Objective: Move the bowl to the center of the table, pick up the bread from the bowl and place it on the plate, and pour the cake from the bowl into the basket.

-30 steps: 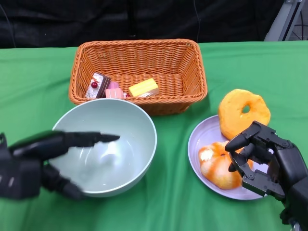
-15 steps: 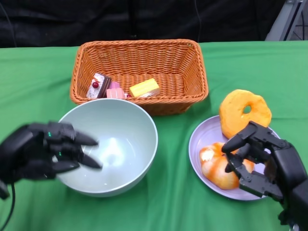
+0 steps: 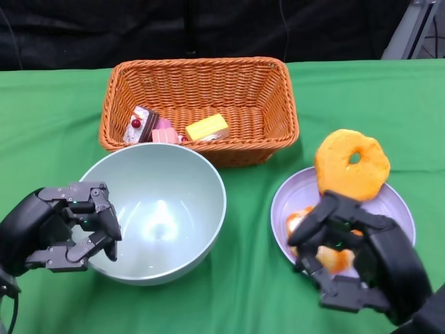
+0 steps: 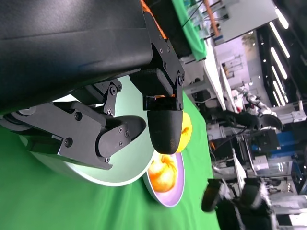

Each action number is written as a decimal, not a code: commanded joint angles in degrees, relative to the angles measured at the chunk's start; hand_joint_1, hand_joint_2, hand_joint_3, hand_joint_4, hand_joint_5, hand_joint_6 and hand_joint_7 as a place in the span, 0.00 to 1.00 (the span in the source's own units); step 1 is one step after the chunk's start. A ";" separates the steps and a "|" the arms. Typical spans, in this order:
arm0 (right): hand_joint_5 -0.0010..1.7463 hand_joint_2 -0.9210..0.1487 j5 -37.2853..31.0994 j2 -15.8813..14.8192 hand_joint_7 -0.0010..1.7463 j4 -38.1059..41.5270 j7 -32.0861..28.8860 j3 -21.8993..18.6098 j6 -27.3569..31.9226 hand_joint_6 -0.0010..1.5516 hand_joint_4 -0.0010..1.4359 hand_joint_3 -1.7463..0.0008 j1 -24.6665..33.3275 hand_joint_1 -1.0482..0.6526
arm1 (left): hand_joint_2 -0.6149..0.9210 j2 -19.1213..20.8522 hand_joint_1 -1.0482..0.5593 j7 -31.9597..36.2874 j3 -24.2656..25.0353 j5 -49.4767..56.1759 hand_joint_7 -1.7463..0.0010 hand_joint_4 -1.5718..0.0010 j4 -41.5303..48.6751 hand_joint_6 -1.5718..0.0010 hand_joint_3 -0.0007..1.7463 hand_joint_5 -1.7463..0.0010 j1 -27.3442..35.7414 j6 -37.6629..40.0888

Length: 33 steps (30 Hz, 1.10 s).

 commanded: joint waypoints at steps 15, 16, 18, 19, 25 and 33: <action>0.92 0.32 -2.34 -4.31 0.72 -5.49 1.89 2.63 2.47 0.46 0.50 0.46 2.52 0.60 | 0.88 0.90 0.63 2.50 -1.45 2.11 0.27 0.57 -2.90 0.54 0.46 0.09 1.45 -3.59; 0.92 0.32 -2.57 -4.41 0.71 -5.74 1.90 2.74 2.48 0.46 0.51 0.46 2.68 0.60 | 0.88 0.89 0.63 2.50 -1.53 2.02 0.27 0.57 -3.02 0.54 0.45 0.09 1.51 -3.46; 0.92 0.33 -1.81 -4.76 0.71 -6.19 2.69 2.98 2.90 0.46 0.51 0.45 3.07 0.60 | 0.89 0.99 0.64 2.67 -1.81 2.19 0.26 0.56 -3.31 0.54 0.45 0.09 1.60 -3.29; 0.91 0.33 -1.55 -4.95 0.71 -6.14 3.06 3.11 2.80 0.47 0.52 0.45 3.14 0.60 | 0.89 1.04 0.64 2.81 -1.93 2.30 0.26 0.56 -3.42 0.54 0.45 0.09 1.61 -3.29; 0.91 0.41 -2.72 -5.62 0.71 -4.32 3.56 4.25 -0.23 0.49 0.55 0.39 2.98 0.59 | 0.89 1.29 0.64 3.46 -2.29 2.37 0.26 0.55 -4.49 0.54 0.45 0.10 2.12 -2.57; 0.87 0.47 -2.84 -6.24 0.71 -2.44 4.31 5.18 -1.96 0.51 0.58 0.35 2.55 0.58 | 0.87 1.38 0.64 3.69 -2.48 2.41 0.27 0.54 -4.83 0.53 0.46 0.10 2.16 -2.75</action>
